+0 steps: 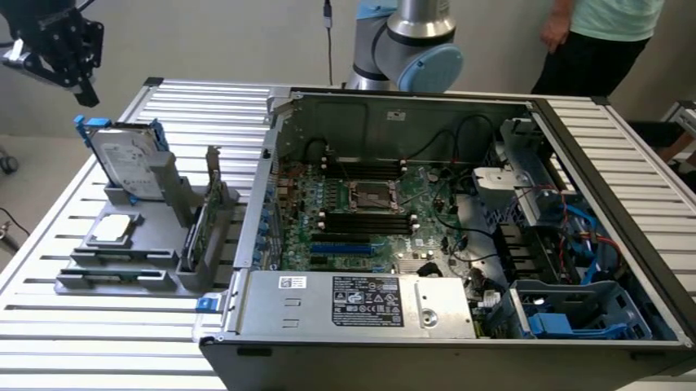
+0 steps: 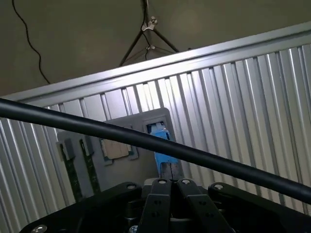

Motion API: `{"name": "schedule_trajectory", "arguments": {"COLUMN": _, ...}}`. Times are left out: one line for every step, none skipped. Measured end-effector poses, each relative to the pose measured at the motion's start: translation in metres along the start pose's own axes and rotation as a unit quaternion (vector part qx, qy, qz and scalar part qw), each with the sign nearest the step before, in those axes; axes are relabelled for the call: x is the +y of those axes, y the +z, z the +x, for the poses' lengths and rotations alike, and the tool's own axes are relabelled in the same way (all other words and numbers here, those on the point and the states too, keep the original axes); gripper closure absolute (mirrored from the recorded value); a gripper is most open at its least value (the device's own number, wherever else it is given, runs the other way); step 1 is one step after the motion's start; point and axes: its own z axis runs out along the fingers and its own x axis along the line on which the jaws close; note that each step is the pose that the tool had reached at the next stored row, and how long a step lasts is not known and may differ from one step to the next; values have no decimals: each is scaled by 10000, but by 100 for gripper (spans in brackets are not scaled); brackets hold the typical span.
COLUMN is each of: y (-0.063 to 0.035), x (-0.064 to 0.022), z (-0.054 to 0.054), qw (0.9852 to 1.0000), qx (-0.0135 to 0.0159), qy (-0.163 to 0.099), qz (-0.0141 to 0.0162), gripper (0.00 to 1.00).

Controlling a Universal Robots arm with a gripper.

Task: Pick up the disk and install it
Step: 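Pick up the disk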

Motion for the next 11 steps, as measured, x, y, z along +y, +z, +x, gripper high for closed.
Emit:
{"name": "schedule_trajectory", "arguments": {"y": 0, "x": 1, "z": -3, "qw": 10000, "qx": 2, "qy": -81, "qz": 1, "gripper": 89}}
{"name": "schedule_trajectory", "arguments": {"y": 0, "x": 1, "z": -6, "qw": 9999, "qx": 4, "qy": -157, "qz": 1, "gripper": 89}}
{"name": "schedule_trajectory", "arguments": {"y": 0, "x": 2, "z": -10, "qw": 9997, "qx": 6, "qy": -240, "qz": 2, "gripper": 89}}
{"name": "schedule_trajectory", "arguments": {"y": 0, "x": 3, "z": -14, "qw": 9995, "qx": 8, "qy": -316, "qz": 3, "gripper": 89}}
{"name": "schedule_trajectory", "arguments": {"y": 0, "x": 4, "z": -17, "qw": 9992, "qx": 10, "qy": -391, "qz": 3, "gripper": 89}}
{"name": "schedule_trajectory", "arguments": {"y": 0, "x": 5, "z": -22, "qw": 9990, "qx": 12, "qy": -457, "qz": 3, "gripper": 89}}
{"name": "schedule_trajectory", "arguments": {"y": 1, "x": 6, "z": -26, "qw": 9986, "qx": 14, "qy": -524, "qz": 4, "gripper": 89}}
{"name": "schedule_trajectory", "arguments": {"y": 2, "x": 8, "z": -32, "qw": 9983, "qx": 16, "qy": -585, "qz": 5, "gripper": 89}}
{"name": "schedule_trajectory", "arguments": {"y": 3, "x": 11, "z": -38, "qw": 9980, "qx": 17, "qy": -635, "qz": 5, "gripper": 89}}
{"name": "schedule_trajectory", "arguments": {"y": 4, "x": 15, "z": -46, "qw": 9977, "qx": 18, "qy": -683, "qz": 6, "gripper": 89}}
{"name": "schedule_trajectory", "arguments": {"y": 6, "x": 20, "z": -55, "qw": 9973, "qx": 19, "qy": -729, "qz": 7, "gripper": 89}}
